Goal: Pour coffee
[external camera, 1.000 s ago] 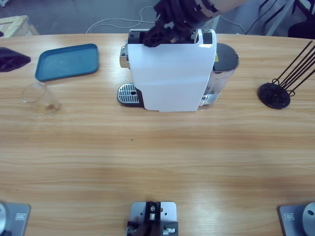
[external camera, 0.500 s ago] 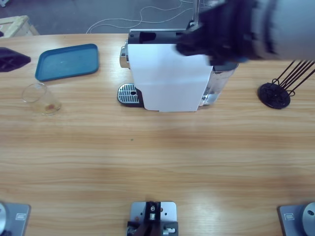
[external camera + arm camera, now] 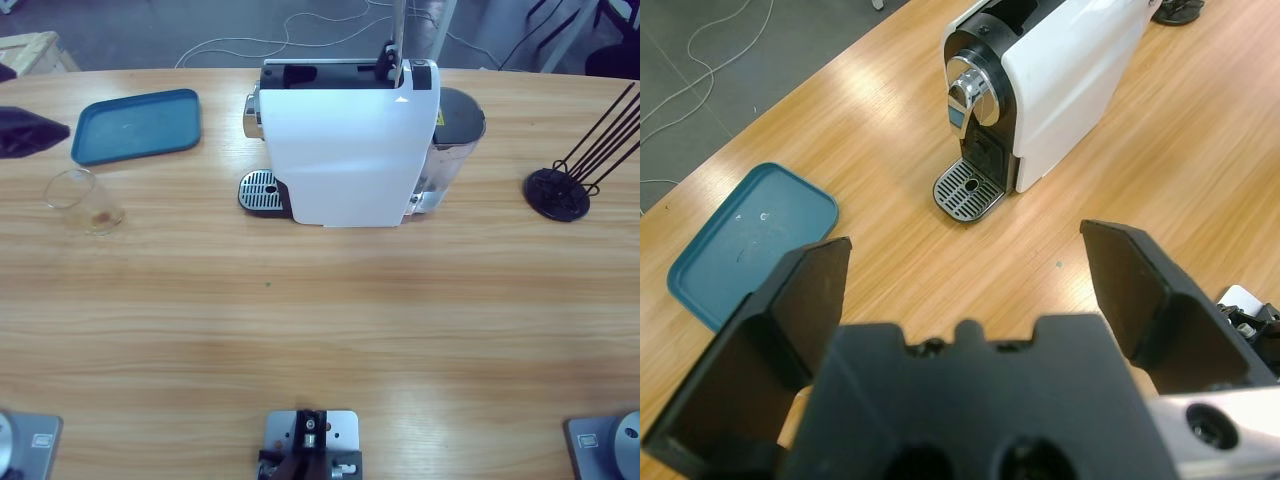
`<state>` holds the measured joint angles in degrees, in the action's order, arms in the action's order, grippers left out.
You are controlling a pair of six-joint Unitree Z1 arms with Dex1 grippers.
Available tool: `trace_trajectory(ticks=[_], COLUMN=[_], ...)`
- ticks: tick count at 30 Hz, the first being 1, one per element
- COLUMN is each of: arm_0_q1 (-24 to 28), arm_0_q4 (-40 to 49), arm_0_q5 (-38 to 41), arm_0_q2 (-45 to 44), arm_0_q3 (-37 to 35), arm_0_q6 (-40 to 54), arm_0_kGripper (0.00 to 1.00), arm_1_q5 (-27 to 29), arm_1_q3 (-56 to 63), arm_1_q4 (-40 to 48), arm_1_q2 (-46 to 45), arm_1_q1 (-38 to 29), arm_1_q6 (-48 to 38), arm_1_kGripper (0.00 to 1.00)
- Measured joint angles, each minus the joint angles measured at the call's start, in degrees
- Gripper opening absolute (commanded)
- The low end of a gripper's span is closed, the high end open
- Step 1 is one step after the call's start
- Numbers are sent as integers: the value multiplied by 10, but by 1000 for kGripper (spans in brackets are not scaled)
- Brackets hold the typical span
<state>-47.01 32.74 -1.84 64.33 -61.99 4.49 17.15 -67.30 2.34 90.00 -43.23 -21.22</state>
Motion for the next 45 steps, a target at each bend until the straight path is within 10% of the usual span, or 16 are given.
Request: trace_trajectory(ticks=[45], arm_0_q1=[-4], arm_0_q4=[4], arm_0_q5=[0], arm_0_q2=[-11], arm_0_q3=[20], arm_0_q6=[0], arm_0_kGripper=[1000], arm_1_q5=[-43], arm_1_q3=[-64], arm_1_q4=[66], arm_1_q2=[176], arm_1_q1=[-98], arm_1_q6=[-50], arm_1_kGripper=[0])
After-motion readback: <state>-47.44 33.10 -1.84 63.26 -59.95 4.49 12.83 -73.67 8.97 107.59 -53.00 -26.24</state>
